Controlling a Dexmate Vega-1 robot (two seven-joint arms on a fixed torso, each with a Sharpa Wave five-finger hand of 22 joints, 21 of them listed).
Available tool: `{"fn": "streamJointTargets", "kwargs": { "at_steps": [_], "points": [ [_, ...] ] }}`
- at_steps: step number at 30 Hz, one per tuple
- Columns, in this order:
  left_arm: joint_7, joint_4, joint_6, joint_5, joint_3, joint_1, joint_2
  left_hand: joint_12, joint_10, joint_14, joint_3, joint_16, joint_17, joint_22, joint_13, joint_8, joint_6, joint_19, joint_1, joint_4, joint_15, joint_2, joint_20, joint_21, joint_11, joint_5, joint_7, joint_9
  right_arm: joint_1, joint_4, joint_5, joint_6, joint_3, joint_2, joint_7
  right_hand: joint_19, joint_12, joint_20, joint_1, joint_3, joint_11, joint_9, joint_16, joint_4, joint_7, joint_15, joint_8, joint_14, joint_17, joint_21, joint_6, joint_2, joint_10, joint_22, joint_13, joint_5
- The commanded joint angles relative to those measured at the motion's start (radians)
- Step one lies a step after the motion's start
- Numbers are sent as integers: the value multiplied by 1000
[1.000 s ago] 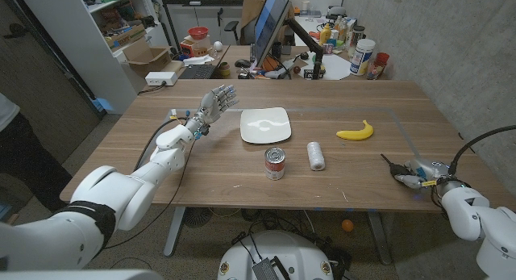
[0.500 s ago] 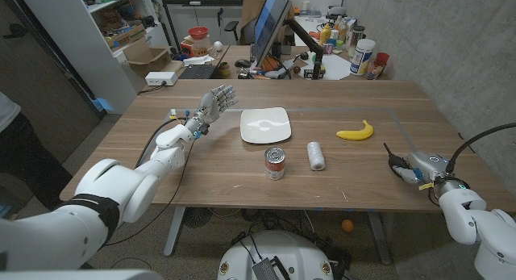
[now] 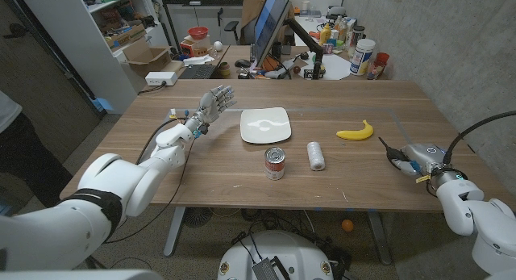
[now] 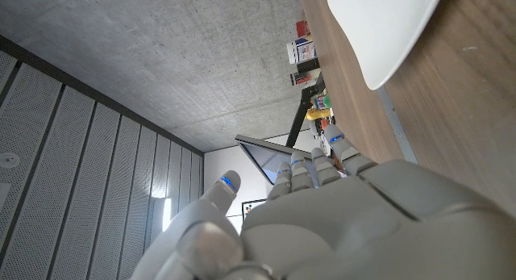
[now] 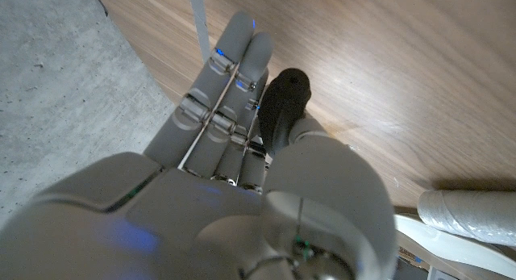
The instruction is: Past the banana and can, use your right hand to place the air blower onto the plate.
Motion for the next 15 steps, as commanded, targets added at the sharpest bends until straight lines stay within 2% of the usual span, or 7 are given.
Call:
{"fn": "streamJointTargets", "kwargs": {
  "at_steps": [1,15],
  "points": [
    [10,19,15,9,-13,-6,-4,-1,7,7,-5,3,6,6,2,2,4,9,-7,2,2,98,3,-1,2,7,0,2,50,-17,-52,-7,-29,-75,35,-20,-5,-4,20,1,-4,-2,-22,-11,-35,-3,-7,-28,7,1,15,-3,-22,-4,5,11],
    [-20,-32,-22,-3,-22,25,6,-1,7,7,-7,3,6,6,2,2,3,9,-8,3,2,98,3,-2,2,8,-1,2,78,-29,-118,39,-24,-111,52,-34,-10,-8,33,2,-8,-6,-49,-13,-41,-4,-9,-44,17,4,11,3,-29,-14,0,16]
  ]
}}
